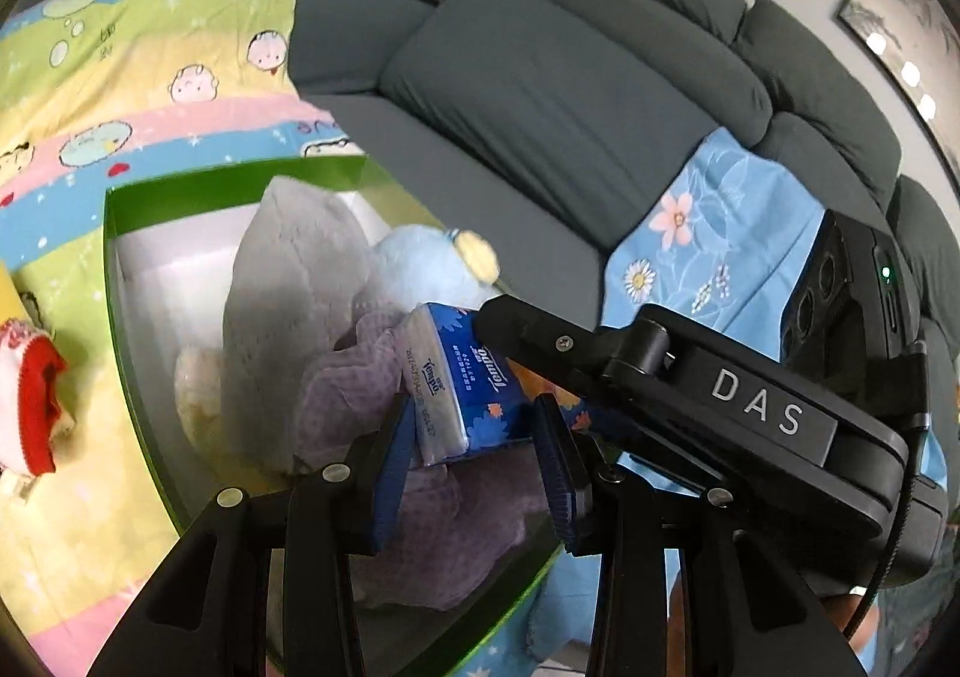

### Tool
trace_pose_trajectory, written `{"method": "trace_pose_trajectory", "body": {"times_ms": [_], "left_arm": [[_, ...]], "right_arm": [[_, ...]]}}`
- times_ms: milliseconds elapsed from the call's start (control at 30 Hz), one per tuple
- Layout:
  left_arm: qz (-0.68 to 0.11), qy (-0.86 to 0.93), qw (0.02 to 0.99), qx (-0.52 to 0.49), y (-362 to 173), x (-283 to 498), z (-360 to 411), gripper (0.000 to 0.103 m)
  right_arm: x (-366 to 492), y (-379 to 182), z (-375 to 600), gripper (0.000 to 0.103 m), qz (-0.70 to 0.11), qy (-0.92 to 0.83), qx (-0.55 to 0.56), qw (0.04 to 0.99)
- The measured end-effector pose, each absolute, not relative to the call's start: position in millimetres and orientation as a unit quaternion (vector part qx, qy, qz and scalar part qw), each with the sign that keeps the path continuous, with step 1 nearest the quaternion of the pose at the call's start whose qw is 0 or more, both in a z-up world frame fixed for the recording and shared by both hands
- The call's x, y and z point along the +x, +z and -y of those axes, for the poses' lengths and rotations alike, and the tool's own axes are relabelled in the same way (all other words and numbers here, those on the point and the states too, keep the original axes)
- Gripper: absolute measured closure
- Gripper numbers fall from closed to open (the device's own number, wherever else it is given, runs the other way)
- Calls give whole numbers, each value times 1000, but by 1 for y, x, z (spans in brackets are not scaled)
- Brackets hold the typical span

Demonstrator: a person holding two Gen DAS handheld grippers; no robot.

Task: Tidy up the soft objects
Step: 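Lift the tissue packet and carry it over the white box, then drop the tissue packet into the box and open the right gripper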

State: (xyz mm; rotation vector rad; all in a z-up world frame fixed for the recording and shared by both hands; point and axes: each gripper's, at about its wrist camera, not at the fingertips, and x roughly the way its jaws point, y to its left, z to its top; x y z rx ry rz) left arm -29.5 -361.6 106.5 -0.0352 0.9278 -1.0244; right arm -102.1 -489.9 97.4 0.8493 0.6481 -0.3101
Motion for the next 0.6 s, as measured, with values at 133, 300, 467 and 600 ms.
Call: {"method": "trace_pose_trajectory", "body": {"times_ms": [133,300,467,600], "left_arm": [[-444,-468,764,-26,101,-25,358,63],[-451,-455,767,-14,97,-28,358,63],[-454,-450,769,-17,98,-28,357,63],[-451,-449,771,-13,103,-32,348,63]], "right_arm": [[-95,97,483,47,-321,-162,383,851],[-91,95,480,46,-334,-180,359,853],[-91,94,479,46,-337,-185,352,853],[-94,96,479,32,-329,-187,356,855]]}}
